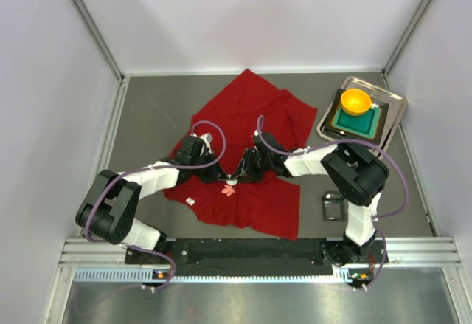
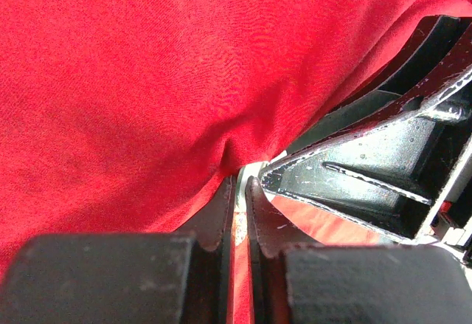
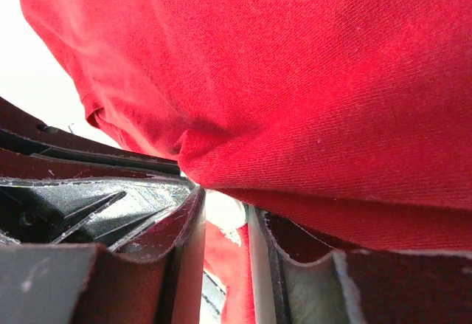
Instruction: Remove the brooch from the garment
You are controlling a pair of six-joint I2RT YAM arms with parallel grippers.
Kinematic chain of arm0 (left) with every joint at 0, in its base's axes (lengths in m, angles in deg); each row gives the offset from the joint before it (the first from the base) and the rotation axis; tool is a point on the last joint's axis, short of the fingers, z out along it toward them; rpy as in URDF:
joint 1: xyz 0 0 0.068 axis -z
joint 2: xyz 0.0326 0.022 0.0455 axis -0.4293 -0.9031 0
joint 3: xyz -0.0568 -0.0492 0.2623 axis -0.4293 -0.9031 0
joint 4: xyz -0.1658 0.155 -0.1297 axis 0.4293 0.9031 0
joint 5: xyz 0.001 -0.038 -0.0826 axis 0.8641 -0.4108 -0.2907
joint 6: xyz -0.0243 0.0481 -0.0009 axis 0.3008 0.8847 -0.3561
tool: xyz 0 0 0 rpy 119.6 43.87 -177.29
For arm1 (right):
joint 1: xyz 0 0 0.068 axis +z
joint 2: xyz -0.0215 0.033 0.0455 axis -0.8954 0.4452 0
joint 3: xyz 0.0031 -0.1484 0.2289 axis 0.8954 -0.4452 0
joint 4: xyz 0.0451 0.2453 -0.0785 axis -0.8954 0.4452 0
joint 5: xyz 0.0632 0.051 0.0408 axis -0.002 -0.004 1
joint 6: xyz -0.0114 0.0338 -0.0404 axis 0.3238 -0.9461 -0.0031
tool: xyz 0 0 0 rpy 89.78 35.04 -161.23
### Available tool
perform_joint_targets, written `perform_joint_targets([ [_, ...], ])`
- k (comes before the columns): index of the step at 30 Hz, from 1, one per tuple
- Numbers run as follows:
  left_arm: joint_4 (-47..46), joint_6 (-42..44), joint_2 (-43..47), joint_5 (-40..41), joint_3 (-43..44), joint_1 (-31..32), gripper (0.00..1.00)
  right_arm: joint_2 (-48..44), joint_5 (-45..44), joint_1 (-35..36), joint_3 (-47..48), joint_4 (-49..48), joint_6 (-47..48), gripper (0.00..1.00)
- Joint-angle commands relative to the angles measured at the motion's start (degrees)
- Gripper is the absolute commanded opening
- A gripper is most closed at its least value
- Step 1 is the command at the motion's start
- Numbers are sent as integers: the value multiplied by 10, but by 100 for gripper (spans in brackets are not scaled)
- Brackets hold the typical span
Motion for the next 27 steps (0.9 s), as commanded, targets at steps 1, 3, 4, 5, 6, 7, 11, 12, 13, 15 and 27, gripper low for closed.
perform_joint_targets([
  [1, -13, 18, 20, -19, 31, 16, 0, -5, -37, 12, 9, 10, 19, 4],
  [3, 5, 42, 18, -2, 34, 17, 0, -1, -25, 12, 9, -3, 22, 2],
  [4, 12, 50, 16, 6, 38, 18, 0, 0, -23, 12, 9, -4, 24, 2],
  [5, 28, 57, 12, 19, 41, 20, 0, 2, -22, 12, 13, -1, 27, 1],
  [6, 35, 73, 13, 27, 50, 22, 0, 3, -23, 12, 14, 2, 30, 0],
  [7, 41, 81, 12, 35, 56, 25, 0, 3, -23, 12, 15, 5, 31, 0],
  [11, 79, 115, 11, 89, 79, 45, 0, 5, -21, 11, 21, 10, 38, 0],
  [12, 80, 118, 9, 91, 81, 45, 0, 4, -20, 11, 22, 10, 39, 0],
  [13, 79, 119, 8, 92, 81, 45, 0, 4, -19, 11, 22, 9, 40, 0],
  [15, 77, 121, 3, 95, 78, 47, 0, 4, -8, 8, 17, 0, 41, 0],
  [27, 71, 117, -6, 93, 81, 46, 0, 3, 21, 0, -11, -53, 38, 0],
])
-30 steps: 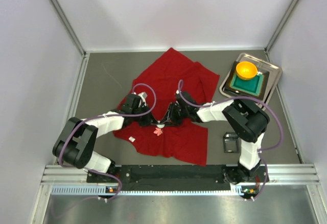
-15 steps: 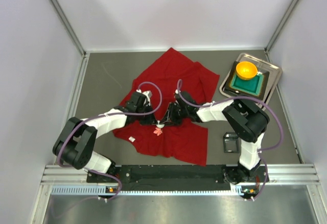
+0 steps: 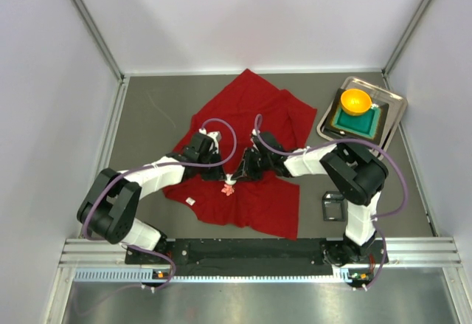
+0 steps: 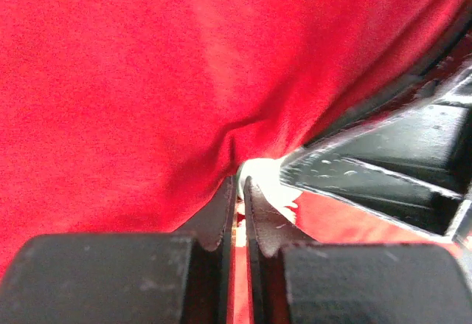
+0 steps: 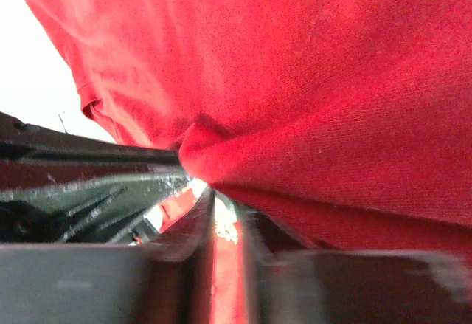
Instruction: Remove the brooch from the garment
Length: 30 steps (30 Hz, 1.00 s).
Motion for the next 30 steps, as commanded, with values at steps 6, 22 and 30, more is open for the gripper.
perform_joint_targets([
  [6, -28, -11, 2, -26, 21, 2, 0, -7, 36, -5, -38, -102, -10, 11],
  [22, 27, -58, 72, 23, 12, -24, 8, -27, 31, -8, -61, -134, -27, 9],
  [30, -4, -74, 54, -25, 11, -52, 19, -32, 59, -19, -61, -138, -79, 11],
])
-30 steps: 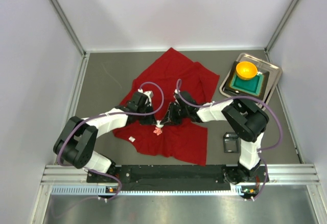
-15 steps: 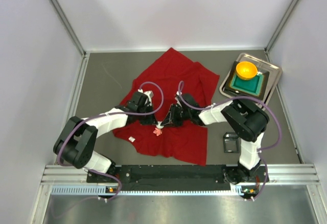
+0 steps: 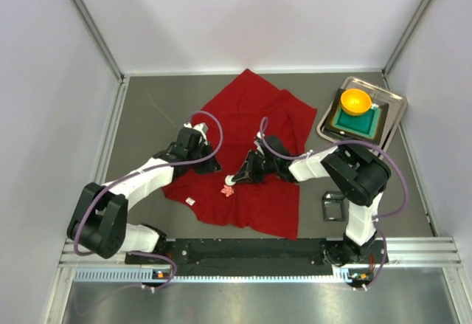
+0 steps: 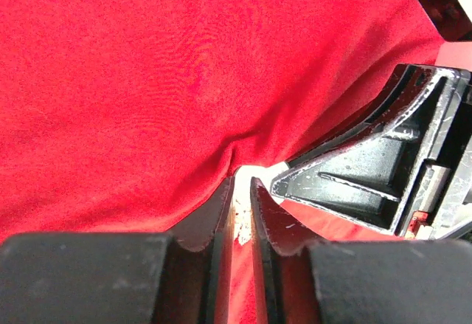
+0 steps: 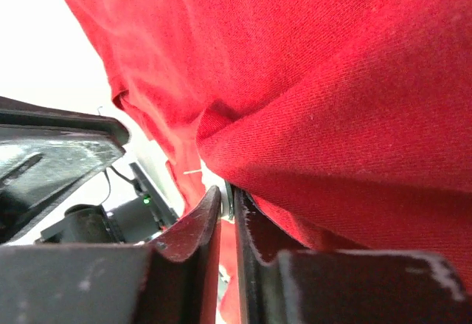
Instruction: Remove the brooch from the garment
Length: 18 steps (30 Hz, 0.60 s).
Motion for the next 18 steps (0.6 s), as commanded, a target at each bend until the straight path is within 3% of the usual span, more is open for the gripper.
perform_joint_targets([
  [1, -39, -24, -33, -44, 8, -15, 18, -22, 47, -11, 1, -41, -42, 17],
  [9, -76, -51, -14, -51, -39, -35, 20, -38, 91, -20, -28, -145, -89, 52],
  [14, -81, -63, 40, -38, -77, -53, 23, 10, 117, -20, -19, -242, -131, 56],
  [18, -82, -67, 56, -41, -93, -56, 24, 28, 124, -20, 14, -237, -126, 56],
])
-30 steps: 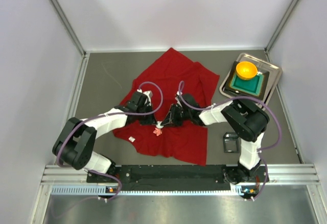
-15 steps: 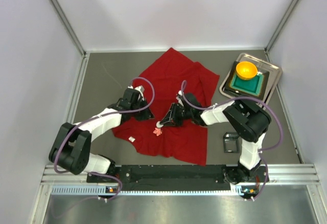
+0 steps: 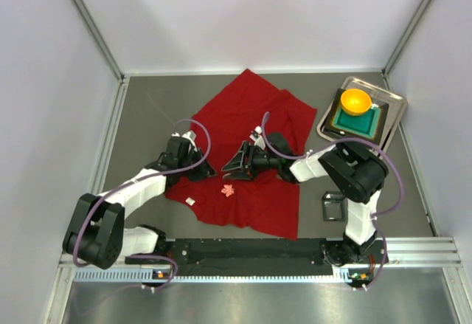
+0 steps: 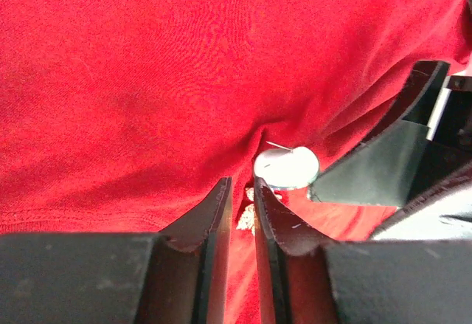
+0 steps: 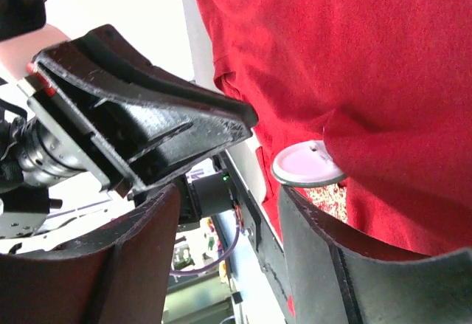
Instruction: Remove the brooch from the garment
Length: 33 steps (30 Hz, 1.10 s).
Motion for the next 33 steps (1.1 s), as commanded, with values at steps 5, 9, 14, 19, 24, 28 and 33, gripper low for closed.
perform_joint_targets([
  [5, -34, -12, 18, -15, -20, -6, 24, 13, 4, -3, 115, 100, 119, 58],
  [9, -49, -20, 2, -46, -28, -8, 25, -26, -10, -4, 178, 265, 274, 58],
  [14, -93, -45, -23, -83, -50, -20, 25, -71, -55, -3, 222, 442, 499, 57],
  [19, -104, -57, -38, -97, -57, -25, 25, -66, -97, 7, 239, 533, 661, 50],
  [24, -104, -59, -62, -100, -60, -35, 25, -82, -145, 24, 213, 535, 715, 52],
  [28, -107, -62, -89, -118, -71, -54, 22, -86, -265, 101, 197, 526, 770, 53],
  [33, -102, -59, -77, -114, -80, -57, 22, -96, -463, 188, 137, 432, 896, 54],
])
